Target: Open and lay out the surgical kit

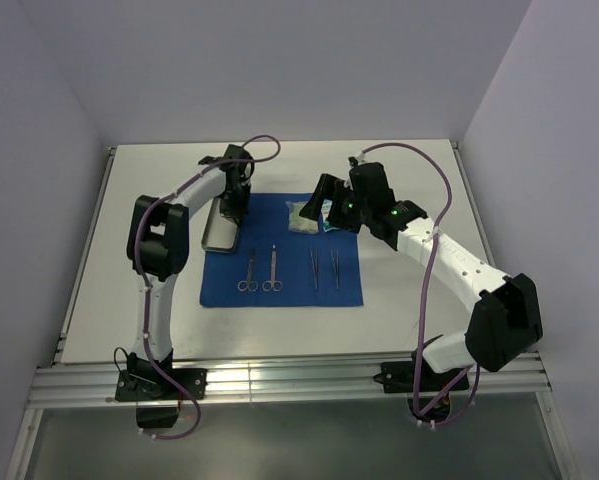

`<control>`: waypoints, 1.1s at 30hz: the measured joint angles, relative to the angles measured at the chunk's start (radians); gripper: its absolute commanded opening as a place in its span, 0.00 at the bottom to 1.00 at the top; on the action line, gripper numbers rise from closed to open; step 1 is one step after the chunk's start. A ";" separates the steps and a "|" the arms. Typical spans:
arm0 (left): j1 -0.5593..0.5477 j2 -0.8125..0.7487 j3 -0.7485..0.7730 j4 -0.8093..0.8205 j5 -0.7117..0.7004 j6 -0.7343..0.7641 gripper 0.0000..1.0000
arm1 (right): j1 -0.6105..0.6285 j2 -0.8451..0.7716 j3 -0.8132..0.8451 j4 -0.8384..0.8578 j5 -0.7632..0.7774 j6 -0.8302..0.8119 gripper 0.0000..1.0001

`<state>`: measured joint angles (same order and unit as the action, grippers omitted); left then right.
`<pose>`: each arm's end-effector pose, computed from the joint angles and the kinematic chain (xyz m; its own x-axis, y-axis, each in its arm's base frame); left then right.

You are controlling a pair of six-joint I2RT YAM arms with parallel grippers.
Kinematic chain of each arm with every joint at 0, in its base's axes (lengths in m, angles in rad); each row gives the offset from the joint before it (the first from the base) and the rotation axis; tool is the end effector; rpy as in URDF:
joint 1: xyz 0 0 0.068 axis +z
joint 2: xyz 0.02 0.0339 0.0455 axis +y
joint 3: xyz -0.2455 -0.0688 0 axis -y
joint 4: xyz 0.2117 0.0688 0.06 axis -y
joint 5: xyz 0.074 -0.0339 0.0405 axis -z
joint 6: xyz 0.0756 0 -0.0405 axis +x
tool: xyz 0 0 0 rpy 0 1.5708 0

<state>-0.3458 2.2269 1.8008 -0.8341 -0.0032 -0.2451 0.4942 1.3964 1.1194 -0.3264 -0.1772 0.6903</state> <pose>0.4075 -0.1466 0.1327 -0.9510 0.0847 -0.2972 0.1106 0.9913 -0.0712 0.2751 0.1633 0.2709 -0.7639 0.3004 -0.5712 -0.1404 0.7865 0.6014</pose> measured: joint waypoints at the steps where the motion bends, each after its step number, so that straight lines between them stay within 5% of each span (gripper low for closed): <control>1: 0.000 0.000 0.003 -0.005 -0.005 0.000 0.00 | 0.000 0.000 0.000 0.000 0.000 0.000 1.00; 11: 0.001 -0.080 0.050 -0.078 -0.041 0.170 0.00 | -0.004 0.000 0.000 0.000 -0.001 0.000 1.00; 22: 0.002 -0.455 -0.206 -0.003 0.148 0.869 0.00 | -0.065 -0.092 -0.023 0.000 0.002 0.000 1.00; 33: 0.004 -0.306 -0.177 -0.178 0.284 1.494 0.00 | -0.231 -0.188 -0.047 -0.018 -0.040 -0.006 1.00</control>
<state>-0.3416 1.9205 1.6241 -1.0119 0.2806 1.2491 0.2630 1.2079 1.0729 -0.3447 -0.2176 0.6846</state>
